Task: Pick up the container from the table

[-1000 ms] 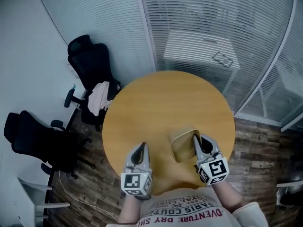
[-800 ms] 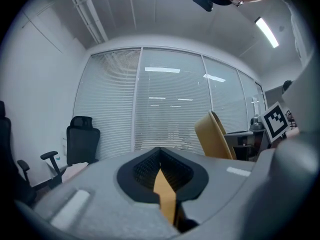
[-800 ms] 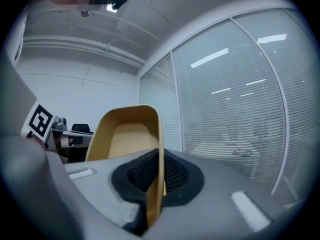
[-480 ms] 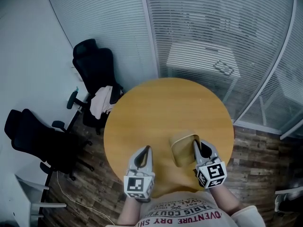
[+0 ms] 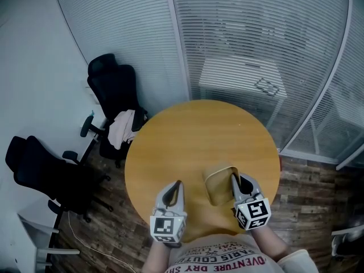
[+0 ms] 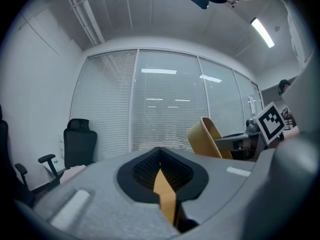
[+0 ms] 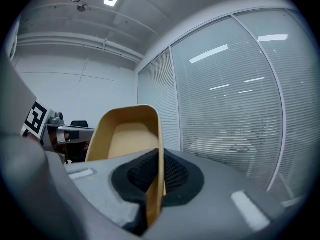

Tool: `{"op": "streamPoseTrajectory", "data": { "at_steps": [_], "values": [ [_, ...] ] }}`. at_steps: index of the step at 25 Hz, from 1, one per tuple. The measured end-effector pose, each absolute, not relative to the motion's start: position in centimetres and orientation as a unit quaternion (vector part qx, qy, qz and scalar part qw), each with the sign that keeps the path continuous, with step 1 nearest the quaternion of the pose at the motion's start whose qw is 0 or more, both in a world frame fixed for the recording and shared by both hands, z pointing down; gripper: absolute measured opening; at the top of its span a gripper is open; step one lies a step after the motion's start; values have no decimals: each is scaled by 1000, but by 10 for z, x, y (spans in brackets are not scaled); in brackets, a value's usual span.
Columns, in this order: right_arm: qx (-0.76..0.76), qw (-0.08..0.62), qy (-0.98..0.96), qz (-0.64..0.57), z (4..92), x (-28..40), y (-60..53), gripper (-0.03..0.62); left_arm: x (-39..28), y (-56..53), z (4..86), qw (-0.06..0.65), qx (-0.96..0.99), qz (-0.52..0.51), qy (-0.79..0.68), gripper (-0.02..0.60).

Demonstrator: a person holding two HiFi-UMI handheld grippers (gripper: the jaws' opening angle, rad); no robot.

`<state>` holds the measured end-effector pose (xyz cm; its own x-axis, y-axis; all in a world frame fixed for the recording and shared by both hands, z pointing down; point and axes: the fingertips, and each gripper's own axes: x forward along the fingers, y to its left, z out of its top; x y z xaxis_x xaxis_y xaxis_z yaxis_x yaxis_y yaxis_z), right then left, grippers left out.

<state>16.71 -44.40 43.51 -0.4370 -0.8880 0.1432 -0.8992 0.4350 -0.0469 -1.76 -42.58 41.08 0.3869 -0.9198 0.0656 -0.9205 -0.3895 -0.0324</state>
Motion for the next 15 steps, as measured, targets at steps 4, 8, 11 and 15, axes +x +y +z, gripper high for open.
{"op": "streamPoseTrajectory", "data": {
  "at_steps": [4,8,11,15],
  "values": [
    [527,48,-846,61,435,167,-447,5,-16,-428,411,5,833,38,-552,6],
    [527,51,-846,65,438,164,-449,5,-19,-429,412,8,832,38,-553,6],
    [527,54,-846,67,441,165,-448,5,-16,-430,414,11,832,38,-554,6],
    [528,56,-845,68,443,164,-448,5,-12,-430,412,10,834,37,-550,6]
  ]
}}
